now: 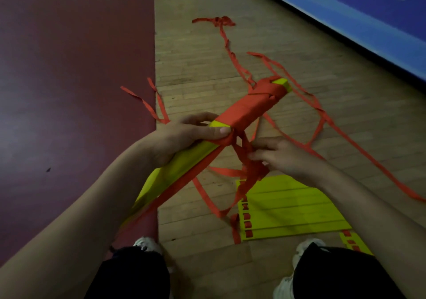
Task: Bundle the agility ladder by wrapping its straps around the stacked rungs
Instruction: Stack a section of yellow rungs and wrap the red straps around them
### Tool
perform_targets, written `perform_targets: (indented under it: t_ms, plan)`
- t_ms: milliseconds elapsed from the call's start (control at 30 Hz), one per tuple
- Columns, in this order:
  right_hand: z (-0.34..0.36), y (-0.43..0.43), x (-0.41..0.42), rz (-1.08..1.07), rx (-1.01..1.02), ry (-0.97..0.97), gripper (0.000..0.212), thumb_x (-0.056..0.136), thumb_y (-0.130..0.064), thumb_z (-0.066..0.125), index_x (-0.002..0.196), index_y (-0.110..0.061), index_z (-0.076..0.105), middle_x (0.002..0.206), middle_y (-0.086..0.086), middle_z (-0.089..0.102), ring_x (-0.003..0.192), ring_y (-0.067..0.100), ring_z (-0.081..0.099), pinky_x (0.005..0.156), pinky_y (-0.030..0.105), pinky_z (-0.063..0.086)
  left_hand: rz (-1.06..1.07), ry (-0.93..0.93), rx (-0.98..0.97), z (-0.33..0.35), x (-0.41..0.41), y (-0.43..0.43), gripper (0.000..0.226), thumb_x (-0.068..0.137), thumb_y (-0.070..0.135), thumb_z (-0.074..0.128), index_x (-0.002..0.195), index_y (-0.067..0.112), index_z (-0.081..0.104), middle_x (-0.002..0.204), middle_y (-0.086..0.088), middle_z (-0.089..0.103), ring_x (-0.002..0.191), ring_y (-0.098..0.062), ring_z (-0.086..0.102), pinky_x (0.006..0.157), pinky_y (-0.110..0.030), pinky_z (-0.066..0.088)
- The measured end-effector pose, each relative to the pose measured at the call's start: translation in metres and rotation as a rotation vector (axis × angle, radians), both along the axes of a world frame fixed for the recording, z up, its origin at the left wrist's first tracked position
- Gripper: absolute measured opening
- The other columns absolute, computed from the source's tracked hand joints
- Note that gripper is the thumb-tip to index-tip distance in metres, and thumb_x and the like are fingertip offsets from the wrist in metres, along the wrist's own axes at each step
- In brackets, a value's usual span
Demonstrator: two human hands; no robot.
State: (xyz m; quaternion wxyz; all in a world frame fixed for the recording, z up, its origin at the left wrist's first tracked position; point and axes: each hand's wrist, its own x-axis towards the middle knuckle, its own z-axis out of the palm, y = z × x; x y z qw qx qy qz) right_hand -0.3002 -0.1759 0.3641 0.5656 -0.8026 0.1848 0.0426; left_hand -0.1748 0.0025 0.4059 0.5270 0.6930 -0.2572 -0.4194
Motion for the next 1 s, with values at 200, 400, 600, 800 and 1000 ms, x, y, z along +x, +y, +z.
perform_targets:
  t_ms: [200,400,600,800,1000]
  plan:
    - [0.001,0.003,-0.002,-0.004,-0.100,-0.081,0.015,0.086,-0.010,0.065,0.086,-0.024,0.066,0.092,0.003,0.068,0.084,0.011,0.061,0.076,0.029,0.050,-0.095,0.022,-0.010,0.007,-0.009,-0.002,0.041,0.075,0.025,0.070,0.116,0.019,0.067,0.100,-0.002,0.074,0.081,-0.012,0.070,0.065,-0.021,0.053]
    - [-0.002,-0.004,0.000,-0.151,0.223,-0.129,0.012,0.084,-0.013,0.066,0.095,-0.009,0.070,0.089,0.003,0.066,0.080,0.012,0.062,0.075,0.034,0.046,-0.104,-0.018,0.005,0.007,-0.006,-0.002,0.041,0.077,0.026,0.070,0.117,0.020,0.068,0.108,-0.009,0.072,0.088,-0.018,0.068,0.073,-0.025,0.055]
    - [0.007,-0.018,0.002,-0.245,0.477,-0.330,0.012,0.062,-0.011,0.071,0.068,-0.021,0.073,0.074,-0.008,0.068,0.077,0.008,0.062,0.081,0.032,0.044,-0.087,-0.046,0.023,0.012,-0.003,0.001,0.039,0.072,0.026,0.071,0.111,0.023,0.070,0.100,-0.005,0.074,0.082,-0.015,0.069,0.069,-0.023,0.056]
    - [-0.002,-0.029,-0.010,0.069,-0.244,0.170,0.013,0.082,-0.007,0.070,0.079,-0.012,0.058,0.057,0.003,0.050,0.042,0.009,0.045,0.043,0.023,0.039,0.110,-0.165,0.075,0.004,0.004,0.002,0.023,0.078,0.024,0.075,0.099,0.029,0.071,0.090,0.001,0.076,0.076,-0.010,0.070,0.068,-0.021,0.056]
    - [-0.027,-0.032,-0.016,0.361,-0.658,0.643,0.010,0.093,-0.016,0.056,0.083,-0.017,0.054,0.084,0.006,0.069,0.068,0.014,0.061,0.053,0.020,0.043,0.299,-0.211,0.067,0.004,0.012,0.006,0.017,0.077,0.025,0.078,0.080,0.038,0.067,0.072,0.010,0.074,0.063,-0.006,0.067,0.059,-0.019,0.055]
